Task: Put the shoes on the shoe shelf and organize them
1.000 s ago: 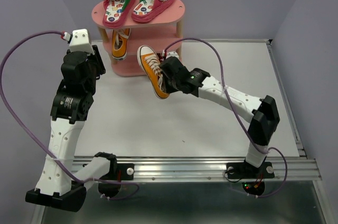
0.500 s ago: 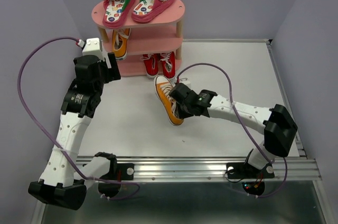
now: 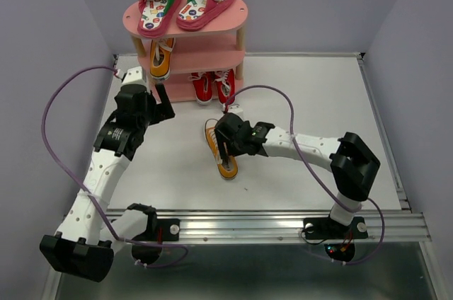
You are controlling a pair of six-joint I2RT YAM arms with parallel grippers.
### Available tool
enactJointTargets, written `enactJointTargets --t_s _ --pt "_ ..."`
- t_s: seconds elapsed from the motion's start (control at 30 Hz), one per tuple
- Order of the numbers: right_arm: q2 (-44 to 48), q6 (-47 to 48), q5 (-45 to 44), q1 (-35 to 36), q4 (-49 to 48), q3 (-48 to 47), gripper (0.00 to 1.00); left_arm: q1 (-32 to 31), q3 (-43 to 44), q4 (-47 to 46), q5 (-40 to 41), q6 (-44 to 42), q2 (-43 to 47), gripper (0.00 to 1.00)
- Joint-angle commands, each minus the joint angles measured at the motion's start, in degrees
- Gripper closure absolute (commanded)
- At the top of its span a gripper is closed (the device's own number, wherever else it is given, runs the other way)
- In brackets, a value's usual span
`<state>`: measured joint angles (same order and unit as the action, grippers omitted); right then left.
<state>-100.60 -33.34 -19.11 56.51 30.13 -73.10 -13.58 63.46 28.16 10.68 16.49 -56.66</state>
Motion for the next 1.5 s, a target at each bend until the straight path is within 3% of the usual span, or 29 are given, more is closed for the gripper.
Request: enactJointTargets --t_s 0.0,0.1,0.2,0.33,0.37,0.53,0.57,0.7,0.9,1.27,1.47 --pt "3.0 1.6 -3.2 0.1 -3.9 -2.8 0.23 -2.8 -2.7 0.6 0.0 5.5 2.9 0.01" --pt "7.9 2.2 -5.1 -0.8 -3.4 -2.1 0.22 -8.4 -5.5 2.2 3.7 10.6 3.0 0.01" --pt "13.6 2.3 -6.9 -3.7 -2.4 -0.7 0.2 -20.6 -8.7 2.9 7.0 18.4 2.4 0.01" --pt "18.1 2.5 -8.7 -9.6 -0.3 0.8 0.16 -30.3 -11.3 3.0 10.0 27.9 -0.2 0.01" --pt "19.7 2.5 -8.6 -12.1 -0.1 1.3 0.15 -35.0 -11.8 3.0 11.6 29.5 -2.1 0.01" --pt "22.6 3.3 -8.8 -17.6 0.7 4.5 0.13 -44.4 -11.3 1.0 13.1 35.8 -10.7 0.01" --pt "22.9 3.5 -8.8 -17.6 0.8 4.8 0.13 -45.1 -11.1 0.6 13.2 36.5 -11.8 0.01" --pt "24.1 3.6 -8.3 -18.3 0.8 6.0 0.13 -46.1 -12.6 -1.3 13.4 41.6 -14.4 0.23" --pt "24.5 3.6 -7.9 -18.3 0.8 6.6 0.12 -46.1 -14.9 -0.6 14.5 46.1 -16.0 0.29" --pt "23.2 3.2 -6.7 -18.3 0.8 6.4 0.13 -44.9 -18.1 -6.4 16.0 46.1 -22.6 0.41" --pt "22.7 3.1 -6.6 -18.3 0.7 6.3 0.13 -43.6 -18.7 -8.8 14.8 45.0 -25.6 0.62"
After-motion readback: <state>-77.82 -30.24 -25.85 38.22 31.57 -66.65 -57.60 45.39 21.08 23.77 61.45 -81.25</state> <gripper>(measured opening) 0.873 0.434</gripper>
